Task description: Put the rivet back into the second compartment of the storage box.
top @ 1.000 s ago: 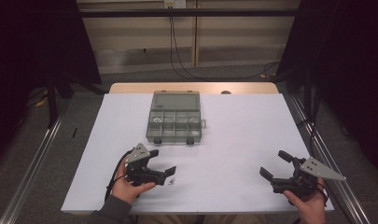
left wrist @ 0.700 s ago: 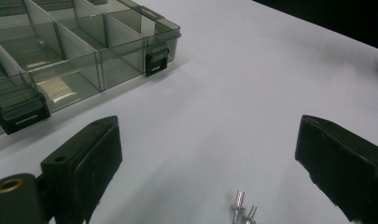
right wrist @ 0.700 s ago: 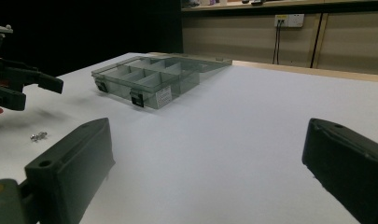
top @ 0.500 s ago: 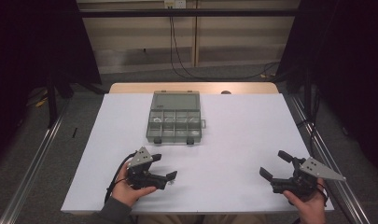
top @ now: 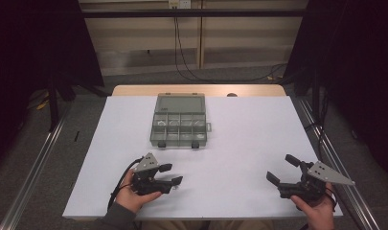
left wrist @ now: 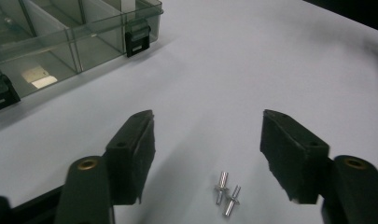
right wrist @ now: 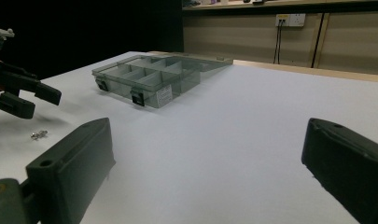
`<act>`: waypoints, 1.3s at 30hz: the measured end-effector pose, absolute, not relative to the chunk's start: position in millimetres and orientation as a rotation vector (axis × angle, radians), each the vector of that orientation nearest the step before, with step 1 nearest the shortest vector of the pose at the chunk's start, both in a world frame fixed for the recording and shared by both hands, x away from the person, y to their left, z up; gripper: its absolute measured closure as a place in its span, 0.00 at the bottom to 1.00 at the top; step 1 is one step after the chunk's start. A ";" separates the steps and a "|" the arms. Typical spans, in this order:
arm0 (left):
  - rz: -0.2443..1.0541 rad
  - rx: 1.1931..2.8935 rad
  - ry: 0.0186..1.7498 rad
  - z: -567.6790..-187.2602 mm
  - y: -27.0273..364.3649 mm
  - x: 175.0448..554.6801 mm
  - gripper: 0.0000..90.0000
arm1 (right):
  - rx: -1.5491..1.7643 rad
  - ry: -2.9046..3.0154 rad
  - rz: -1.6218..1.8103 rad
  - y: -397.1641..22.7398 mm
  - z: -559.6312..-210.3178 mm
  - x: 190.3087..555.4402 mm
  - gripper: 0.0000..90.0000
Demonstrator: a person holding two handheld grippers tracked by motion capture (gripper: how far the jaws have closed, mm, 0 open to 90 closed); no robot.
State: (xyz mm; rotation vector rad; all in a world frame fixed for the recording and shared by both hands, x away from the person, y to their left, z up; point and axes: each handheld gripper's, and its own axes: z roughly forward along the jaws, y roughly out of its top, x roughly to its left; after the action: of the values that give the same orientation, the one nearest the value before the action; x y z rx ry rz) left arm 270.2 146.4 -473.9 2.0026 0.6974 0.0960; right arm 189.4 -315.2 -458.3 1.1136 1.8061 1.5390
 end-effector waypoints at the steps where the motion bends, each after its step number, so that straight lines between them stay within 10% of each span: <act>1: 0.096 2.012 0.697 -473.8 146.4 270.0 0.46 | 1.114 1.805 1.539 -315.2 -458.3 189.4 0.02; 39: 0.001 2.163 0.719 -484.0 133.7 270.8 0.96 | 1.106 1.819 1.532 -314.5 -459.0 189.9 0.02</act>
State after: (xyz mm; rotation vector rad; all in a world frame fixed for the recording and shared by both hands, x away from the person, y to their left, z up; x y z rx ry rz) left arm 270.8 133.7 -484.0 2.1626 0.7185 0.0008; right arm 189.9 -314.5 -459.0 1.1062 1.8193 1.5325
